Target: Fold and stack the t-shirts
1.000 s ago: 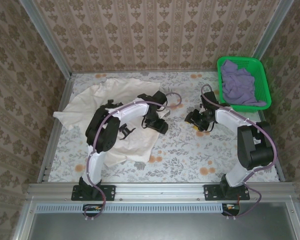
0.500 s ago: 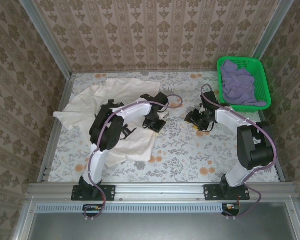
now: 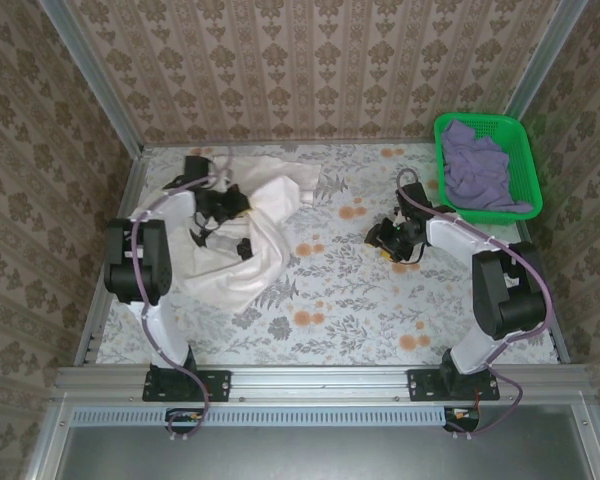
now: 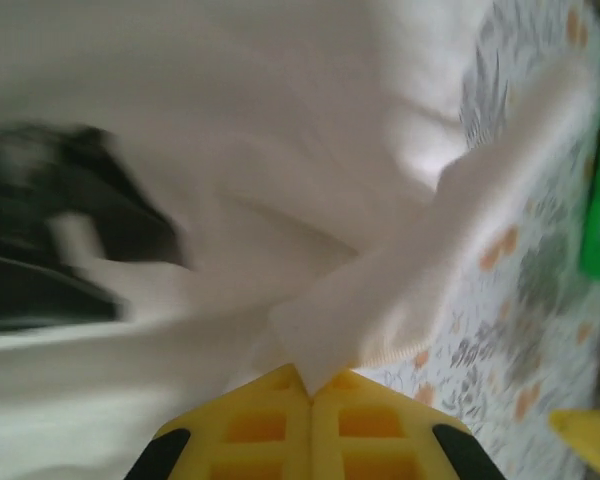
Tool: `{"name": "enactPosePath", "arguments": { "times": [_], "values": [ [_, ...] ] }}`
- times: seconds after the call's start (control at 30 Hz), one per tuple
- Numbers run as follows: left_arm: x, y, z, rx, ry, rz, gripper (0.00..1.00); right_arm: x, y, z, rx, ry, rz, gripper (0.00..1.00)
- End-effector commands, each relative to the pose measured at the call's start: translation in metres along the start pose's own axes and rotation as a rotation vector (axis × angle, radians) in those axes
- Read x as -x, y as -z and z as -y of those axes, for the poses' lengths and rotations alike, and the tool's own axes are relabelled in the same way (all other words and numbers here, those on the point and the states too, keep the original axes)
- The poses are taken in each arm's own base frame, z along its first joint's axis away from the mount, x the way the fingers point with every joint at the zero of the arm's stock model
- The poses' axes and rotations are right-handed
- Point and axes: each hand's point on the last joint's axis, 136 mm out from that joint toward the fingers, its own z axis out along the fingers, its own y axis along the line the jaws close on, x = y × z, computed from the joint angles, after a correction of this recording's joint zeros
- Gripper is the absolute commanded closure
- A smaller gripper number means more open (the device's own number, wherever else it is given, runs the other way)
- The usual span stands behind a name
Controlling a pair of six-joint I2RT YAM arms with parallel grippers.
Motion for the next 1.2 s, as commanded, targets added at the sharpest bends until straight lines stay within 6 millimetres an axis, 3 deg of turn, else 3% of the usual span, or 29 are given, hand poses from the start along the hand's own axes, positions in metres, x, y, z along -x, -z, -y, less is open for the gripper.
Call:
{"name": "enactPosePath", "arguments": {
  "times": [0.0, 0.1, 0.2, 0.43, 0.57, 0.73, 0.8, 1.0, 1.17],
  "values": [
    [-0.013, -0.014, -0.01, -0.121, 0.149, -0.117, 0.91, -0.004, -0.01, -0.018, 0.011, 0.004, -0.033, 0.52],
    [-0.019, -0.016, -0.034, -0.079, 0.198, -0.145, 0.84, -0.01, -0.023, -0.037, 0.016, 0.04, -0.058, 0.52],
    [-0.019, -0.012, -0.039, -0.037, 0.197, -0.123, 0.71, -0.013, -0.039, -0.063, 0.038, 0.072, -0.085, 0.52],
    [-0.027, -0.003, -0.045, 0.076, 0.182, -0.118, 0.65, 0.001, -0.08, -0.136, 0.187, 0.107, -0.078, 0.5],
    [-0.031, 0.027, -0.055, 0.304, 0.118, -0.047, 0.51, 0.003, -0.107, -0.175, 0.279, 0.107, -0.096, 0.52],
    [-0.048, 0.058, -0.042, 0.426, 0.038, -0.015, 0.49, -0.006, -0.126, -0.214, 0.346, 0.141, -0.105, 0.55],
    [-0.063, 0.063, -0.036, 0.428, 0.021, -0.023, 0.5, -0.011, -0.133, -0.224, 0.364, 0.15, -0.118, 0.58],
    [-0.123, 0.074, -0.035, 0.444, 0.0, -0.116, 0.55, -0.017, -0.154, -0.23, 0.325, 0.149, -0.144, 0.61],
    [-0.181, 0.074, -0.049, 0.459, 0.015, -0.25, 0.6, -0.02, -0.169, -0.23, 0.292, 0.132, -0.155, 0.65]
  ]
}}
